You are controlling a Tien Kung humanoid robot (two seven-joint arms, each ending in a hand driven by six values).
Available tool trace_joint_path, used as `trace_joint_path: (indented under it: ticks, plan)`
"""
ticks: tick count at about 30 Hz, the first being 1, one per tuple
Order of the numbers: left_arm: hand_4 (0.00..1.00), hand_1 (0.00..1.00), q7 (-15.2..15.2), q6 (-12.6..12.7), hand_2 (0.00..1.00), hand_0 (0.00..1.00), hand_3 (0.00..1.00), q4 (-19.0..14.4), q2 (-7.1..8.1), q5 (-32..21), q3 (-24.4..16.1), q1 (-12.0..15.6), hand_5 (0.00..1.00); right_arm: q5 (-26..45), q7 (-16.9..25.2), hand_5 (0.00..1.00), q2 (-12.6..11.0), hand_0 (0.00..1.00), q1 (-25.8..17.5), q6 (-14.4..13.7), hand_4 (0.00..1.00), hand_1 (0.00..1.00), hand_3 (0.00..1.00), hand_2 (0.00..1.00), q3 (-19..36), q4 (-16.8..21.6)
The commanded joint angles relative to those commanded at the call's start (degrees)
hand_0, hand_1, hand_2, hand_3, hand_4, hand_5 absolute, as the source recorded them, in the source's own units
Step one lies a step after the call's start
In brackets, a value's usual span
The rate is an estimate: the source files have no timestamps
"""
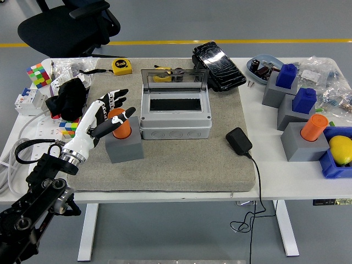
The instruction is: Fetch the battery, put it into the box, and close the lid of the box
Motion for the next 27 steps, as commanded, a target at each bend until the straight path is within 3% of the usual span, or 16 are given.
trace_joint_path:
  ticks: [2,3,8,9,14,15,20,21,26,27]
  plan:
    - [0.998,0.885,-0.69,0.62,0.905,0.9,0.758,0.29,-0.02,0.2,0.37,-0.18,0.459,0.02,0.01,0.497,0.01,0.569,0.0,0.0,0.94,0.629,0.553,0.656,-0.08,0.0]
    - [0.998,0.865,-0.87,0.8,0.866,0.887,0.714,0.38,-0.02,0.29,0.49,-0.24,0.383,0.04,0.0,0.498,0.01,0.569,0.0,0.01,0.939,0.629,0.552,0.656,-0.12,0.0]
    - [0.998,0.865,-1.95,4.66,0.866,0.887,0.714,1.76,-0.15,3.38,1.71,-0.93,0.383,0.2,-0.03,0.498,-0.03,0.569,0.13,0.05,0.939,0.629,0.552,0.656,-0.55,0.0]
    - [0.998,0.832,-2.02,5.42,0.81,0.859,0.619,2.15,-0.23,3.53,1.87,-0.97,0.013,0.23,-0.05,0.498,-0.04,0.569,0.15,0.06,0.941,0.629,0.553,0.657,-0.64,0.0]
    - [0.998,0.832,-2.29,6.45,0.81,0.859,0.619,3.13,-0.4,3.33,2.95,-1.36,0.013,0.35,-0.08,0.498,-0.17,0.569,0.29,0.06,0.941,0.629,0.553,0.657,-0.89,0.0]
    - [0.998,0.798,-2.39,6.46,0.775,0.815,0.607,3.19,-0.43,3.24,3.22,-1.41,0.002,0.35,-0.09,0.497,-0.2,0.569,0.3,0.06,0.942,0.629,0.553,0.657,-0.93,0.0]
    - [0.998,0.798,-2.68,6.51,0.775,0.815,0.607,3.36,-0.65,2.68,4.24,-1.58,0.002,0.38,-0.09,0.497,-0.17,0.569,0.25,0.07,0.942,0.629,0.553,0.657,-1.09,0.02]
    - [0.998,0.753,-2.52,6.46,0.734,0.744,0.595,3.31,-0.7,2.69,4.48,-1.61,0.002,0.38,-0.09,0.498,-0.14,0.569,0.23,0.08,0.942,0.629,0.553,0.656,-1.1,0.02]
    - [0.998,0.753,-2.2,6.51,0.734,0.744,0.595,3.5,-1.27,2.66,4.89,-1.78,0.002,0.34,-0.05,0.498,0.01,0.569,0.16,0.08,0.942,0.629,0.553,0.656,-0.98,0.05]
    - [0.998,0.672,-2.2,6.52,0.657,0.696,0.574,3.62,-1.39,2.56,4.9,-1.85,0.002,0.36,-0.05,0.498,0.04,0.569,0.14,0.09,0.943,0.629,0.554,0.657,-0.96,0.05]
